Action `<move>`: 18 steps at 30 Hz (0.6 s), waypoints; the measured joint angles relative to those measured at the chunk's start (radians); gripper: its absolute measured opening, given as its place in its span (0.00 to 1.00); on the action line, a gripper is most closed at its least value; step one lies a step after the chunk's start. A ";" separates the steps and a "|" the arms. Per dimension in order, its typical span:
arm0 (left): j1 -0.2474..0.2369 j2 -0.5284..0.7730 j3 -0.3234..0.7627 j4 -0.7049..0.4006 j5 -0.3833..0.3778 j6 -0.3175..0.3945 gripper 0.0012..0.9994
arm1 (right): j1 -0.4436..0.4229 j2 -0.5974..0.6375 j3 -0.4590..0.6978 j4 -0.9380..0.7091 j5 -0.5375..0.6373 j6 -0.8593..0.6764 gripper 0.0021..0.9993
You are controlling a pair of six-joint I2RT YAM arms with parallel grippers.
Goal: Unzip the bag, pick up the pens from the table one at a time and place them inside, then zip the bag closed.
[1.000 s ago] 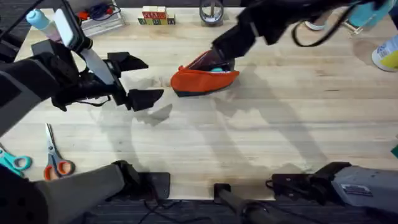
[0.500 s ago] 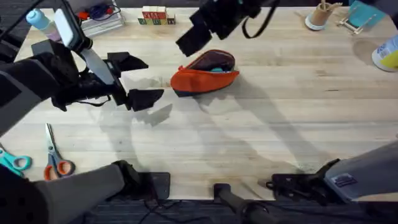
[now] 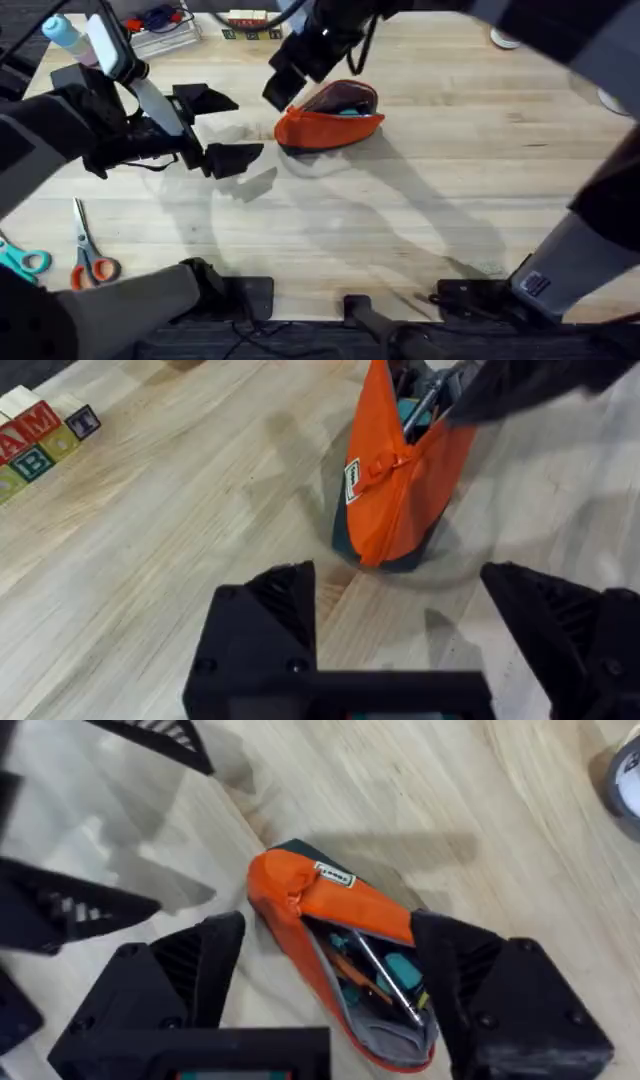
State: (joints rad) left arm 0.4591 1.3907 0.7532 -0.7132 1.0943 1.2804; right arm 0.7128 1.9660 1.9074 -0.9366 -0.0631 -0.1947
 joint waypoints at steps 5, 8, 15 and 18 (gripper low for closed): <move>0.000 0.000 0.000 0.000 0.000 0.000 0.99 | 0.025 0.063 0.007 0.000 0.041 0.000 1.00; 0.000 0.000 0.000 0.000 0.000 0.000 0.99 | 0.031 0.087 0.007 0.000 0.048 0.001 1.00; 0.000 0.000 0.000 0.000 0.000 0.000 0.99 | 0.030 0.118 0.008 0.011 0.048 0.003 1.00; 0.000 0.000 0.000 0.000 0.000 0.000 0.99 | 0.030 0.131 0.008 0.024 0.048 0.014 1.00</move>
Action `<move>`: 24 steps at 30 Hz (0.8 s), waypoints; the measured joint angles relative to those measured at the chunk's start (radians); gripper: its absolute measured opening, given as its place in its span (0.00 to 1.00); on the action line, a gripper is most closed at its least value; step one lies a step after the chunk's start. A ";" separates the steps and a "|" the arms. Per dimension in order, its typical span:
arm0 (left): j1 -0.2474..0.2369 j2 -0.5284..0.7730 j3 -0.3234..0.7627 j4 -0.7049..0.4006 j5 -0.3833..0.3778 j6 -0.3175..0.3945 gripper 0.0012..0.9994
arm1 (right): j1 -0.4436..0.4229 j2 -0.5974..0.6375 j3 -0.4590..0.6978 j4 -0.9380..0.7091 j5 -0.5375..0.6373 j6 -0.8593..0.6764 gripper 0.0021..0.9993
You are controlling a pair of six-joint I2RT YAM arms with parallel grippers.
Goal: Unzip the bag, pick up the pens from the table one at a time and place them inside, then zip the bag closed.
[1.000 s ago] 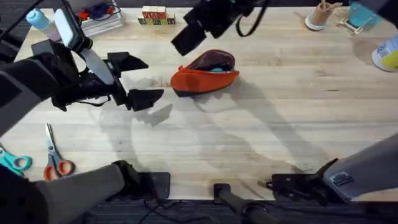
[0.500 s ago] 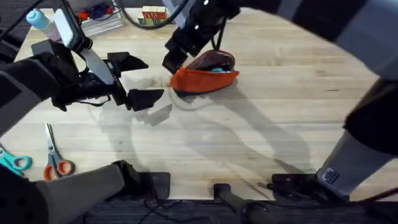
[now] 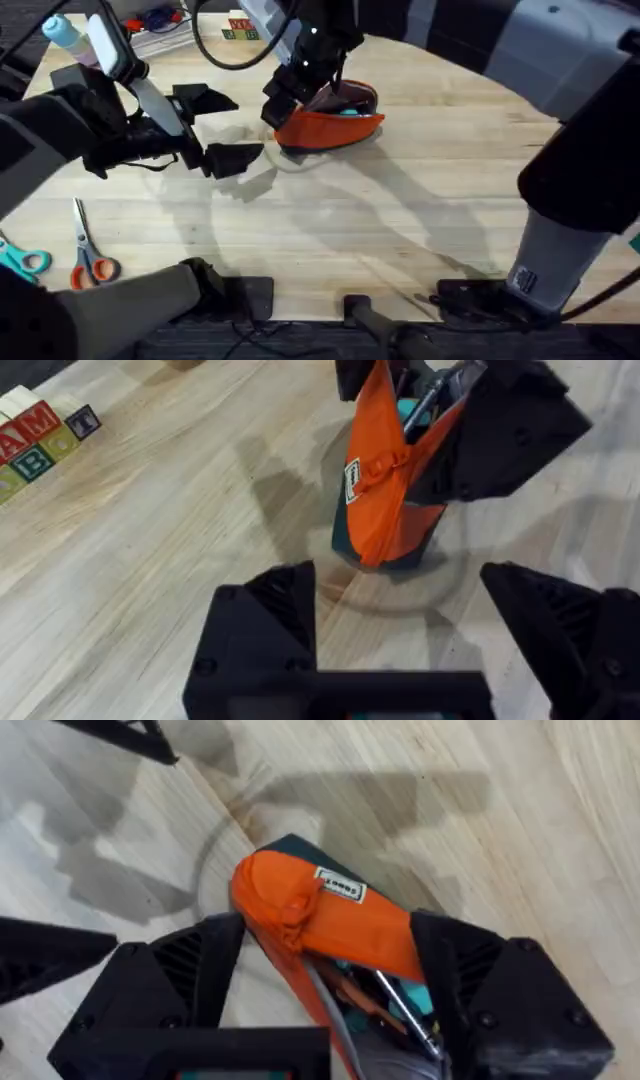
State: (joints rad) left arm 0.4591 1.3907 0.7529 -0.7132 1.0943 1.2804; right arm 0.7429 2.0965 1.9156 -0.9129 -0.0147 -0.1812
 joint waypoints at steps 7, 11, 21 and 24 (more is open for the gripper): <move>0.000 0.000 0.000 0.000 0.000 0.000 0.99 | 0.000 0.003 0.000 0.003 -0.023 0.027 0.99; 0.000 0.000 0.000 0.000 0.000 0.000 0.99 | 0.000 0.003 0.000 0.003 -0.044 0.049 0.88; 0.000 0.000 0.000 0.000 0.000 0.000 0.99 | 0.000 0.005 0.001 -0.005 -0.093 0.085 0.74; 0.000 0.000 0.000 0.000 0.000 0.000 0.99 | 0.000 0.013 0.002 -0.002 -0.113 0.094 0.68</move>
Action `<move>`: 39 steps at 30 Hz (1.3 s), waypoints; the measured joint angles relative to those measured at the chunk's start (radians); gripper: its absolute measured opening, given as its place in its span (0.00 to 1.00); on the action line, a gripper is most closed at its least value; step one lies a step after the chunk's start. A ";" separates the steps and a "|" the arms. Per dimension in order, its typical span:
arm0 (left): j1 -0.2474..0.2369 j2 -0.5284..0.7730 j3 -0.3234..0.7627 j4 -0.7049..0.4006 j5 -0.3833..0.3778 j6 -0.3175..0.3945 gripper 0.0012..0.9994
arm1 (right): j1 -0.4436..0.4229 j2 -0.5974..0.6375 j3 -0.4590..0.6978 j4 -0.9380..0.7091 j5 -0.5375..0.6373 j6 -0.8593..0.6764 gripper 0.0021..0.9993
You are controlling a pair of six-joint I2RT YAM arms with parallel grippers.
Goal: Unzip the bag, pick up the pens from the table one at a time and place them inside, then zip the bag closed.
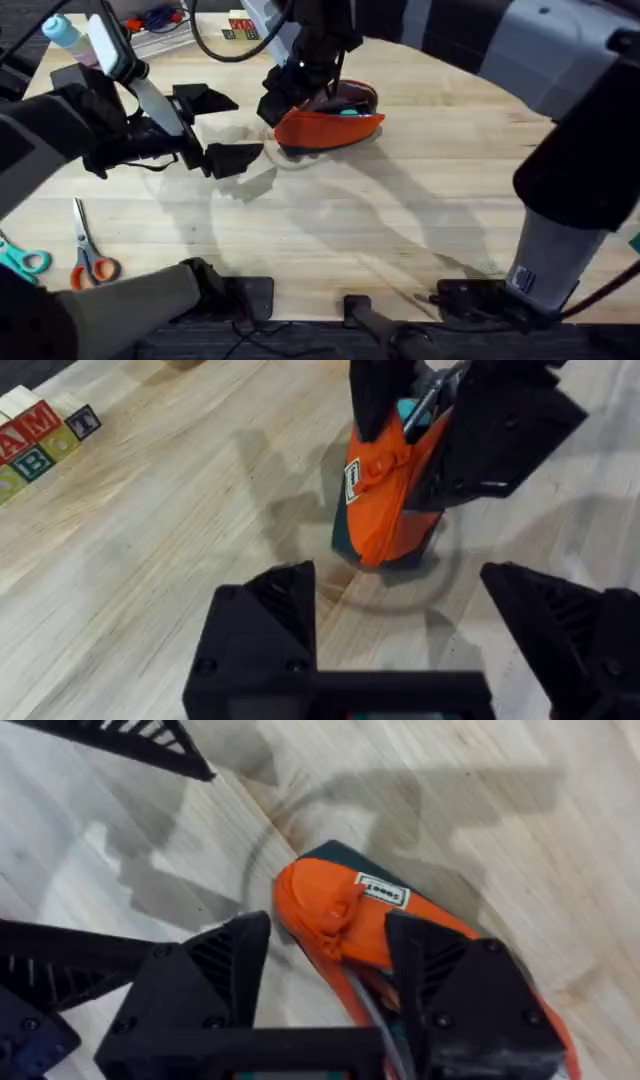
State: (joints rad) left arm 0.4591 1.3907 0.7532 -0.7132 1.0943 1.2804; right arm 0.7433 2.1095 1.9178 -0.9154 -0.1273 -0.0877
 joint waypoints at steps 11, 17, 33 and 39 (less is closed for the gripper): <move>0.000 0.000 0.000 0.000 0.000 0.000 0.99 | 0.000 0.020 0.000 -0.001 -0.026 0.010 0.35; 0.000 0.000 0.000 0.000 0.000 0.000 0.99 | 0.002 0.020 0.000 0.002 -0.028 0.010 0.31; 0.000 0.000 0.000 0.000 0.000 0.000 0.99 | 0.003 0.020 0.000 0.002 -0.039 0.010 0.03; 0.000 0.000 0.000 0.000 0.000 0.000 0.99 | 0.003 0.020 0.004 0.000 -0.039 0.010 0.03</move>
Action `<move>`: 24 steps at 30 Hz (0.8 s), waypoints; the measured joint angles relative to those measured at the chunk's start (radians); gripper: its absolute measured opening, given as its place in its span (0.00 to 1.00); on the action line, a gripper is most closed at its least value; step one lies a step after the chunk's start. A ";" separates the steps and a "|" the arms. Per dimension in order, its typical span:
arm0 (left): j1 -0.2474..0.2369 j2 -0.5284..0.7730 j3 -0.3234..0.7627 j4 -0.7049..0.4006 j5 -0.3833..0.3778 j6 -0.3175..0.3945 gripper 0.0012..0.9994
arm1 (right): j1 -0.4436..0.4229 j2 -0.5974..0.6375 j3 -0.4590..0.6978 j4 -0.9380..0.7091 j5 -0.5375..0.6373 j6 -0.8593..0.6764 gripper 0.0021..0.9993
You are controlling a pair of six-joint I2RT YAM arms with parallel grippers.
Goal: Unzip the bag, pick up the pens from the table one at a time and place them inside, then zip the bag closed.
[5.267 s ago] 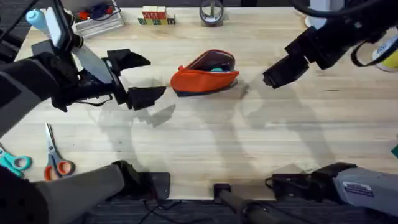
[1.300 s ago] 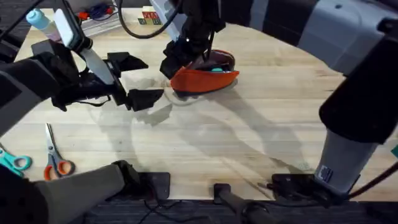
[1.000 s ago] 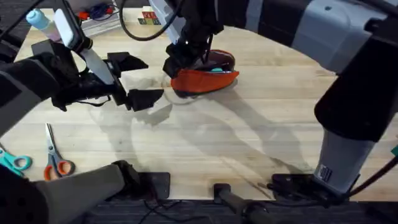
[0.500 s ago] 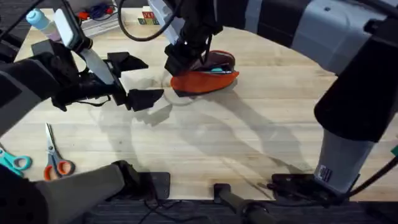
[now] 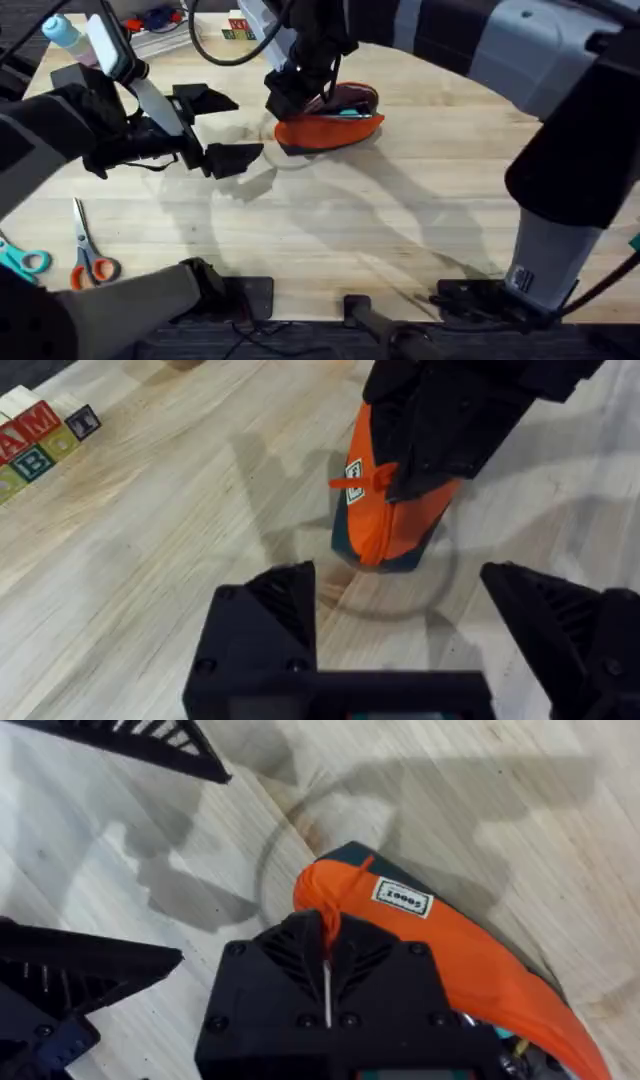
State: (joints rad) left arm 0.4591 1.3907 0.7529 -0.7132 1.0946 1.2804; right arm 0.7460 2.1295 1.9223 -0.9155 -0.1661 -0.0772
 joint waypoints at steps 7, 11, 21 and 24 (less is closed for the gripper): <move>0.000 0.000 0.000 0.000 0.000 0.000 0.99 | 0.000 0.000 0.012 -0.003 0.002 0.000 0.03; 0.000 0.000 0.000 0.000 0.000 0.000 0.99 | 0.000 0.000 0.013 -0.005 0.002 0.000 0.03; 0.000 0.000 0.000 0.000 0.000 0.000 0.99 | 0.000 0.000 0.078 -0.075 0.010 0.000 0.03; 0.000 0.000 0.000 0.000 0.000 0.000 0.99 | -0.001 0.000 0.099 -0.080 0.016 0.000 0.03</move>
State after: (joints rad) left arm 0.4591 1.3907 0.7528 -0.7132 1.0943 1.2804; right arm 0.7454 2.1292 2.0212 -0.9951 -0.1499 -0.0772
